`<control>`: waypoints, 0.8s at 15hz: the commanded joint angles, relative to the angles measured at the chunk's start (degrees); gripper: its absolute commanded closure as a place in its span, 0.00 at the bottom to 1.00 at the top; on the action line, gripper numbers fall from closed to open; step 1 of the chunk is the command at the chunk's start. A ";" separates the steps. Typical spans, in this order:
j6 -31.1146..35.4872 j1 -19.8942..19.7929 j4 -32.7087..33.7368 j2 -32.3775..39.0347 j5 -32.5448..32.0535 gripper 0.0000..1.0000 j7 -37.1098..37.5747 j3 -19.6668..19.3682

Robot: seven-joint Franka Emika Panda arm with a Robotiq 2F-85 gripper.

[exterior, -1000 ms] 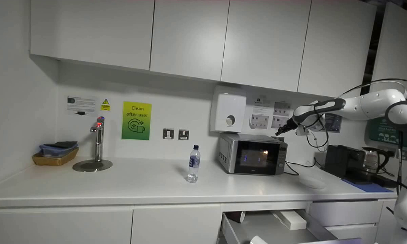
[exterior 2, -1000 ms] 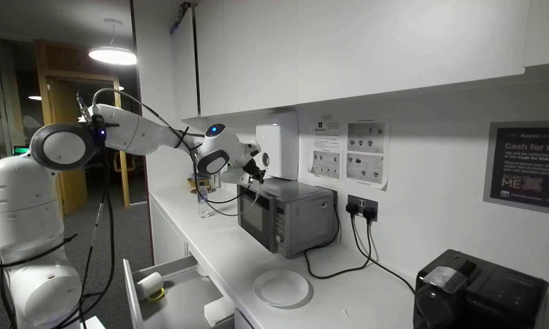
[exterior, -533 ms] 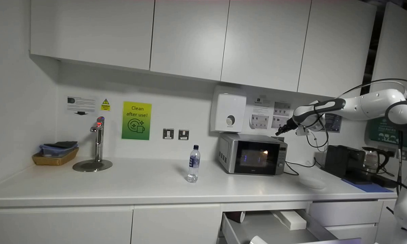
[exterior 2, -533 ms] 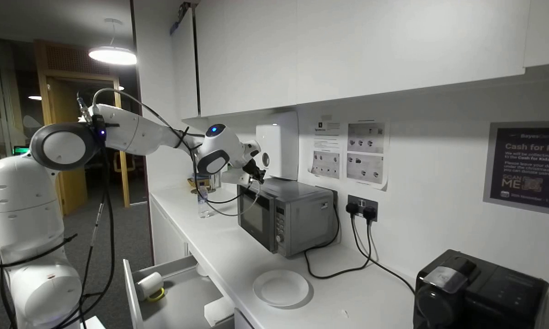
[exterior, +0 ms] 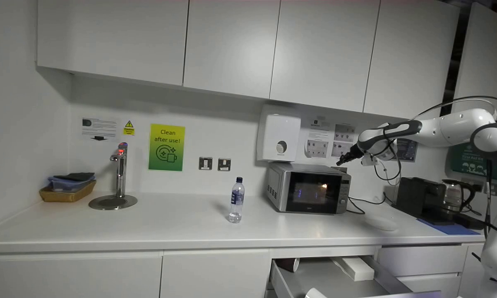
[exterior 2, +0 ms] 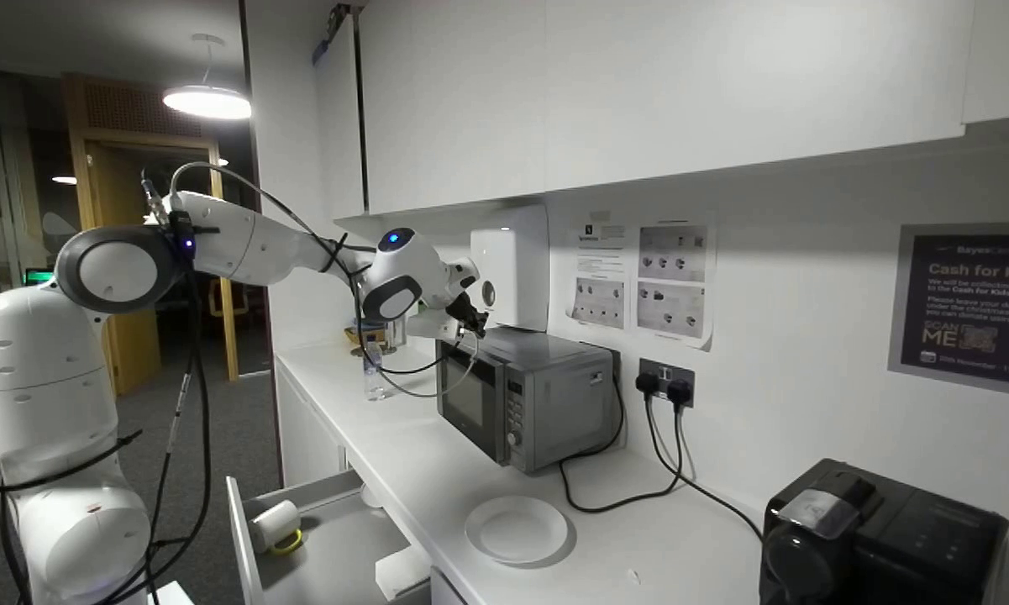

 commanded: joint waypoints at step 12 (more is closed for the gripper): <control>0.83 -0.10 2.35 4.98 1.96 1.00 -3.53 -0.17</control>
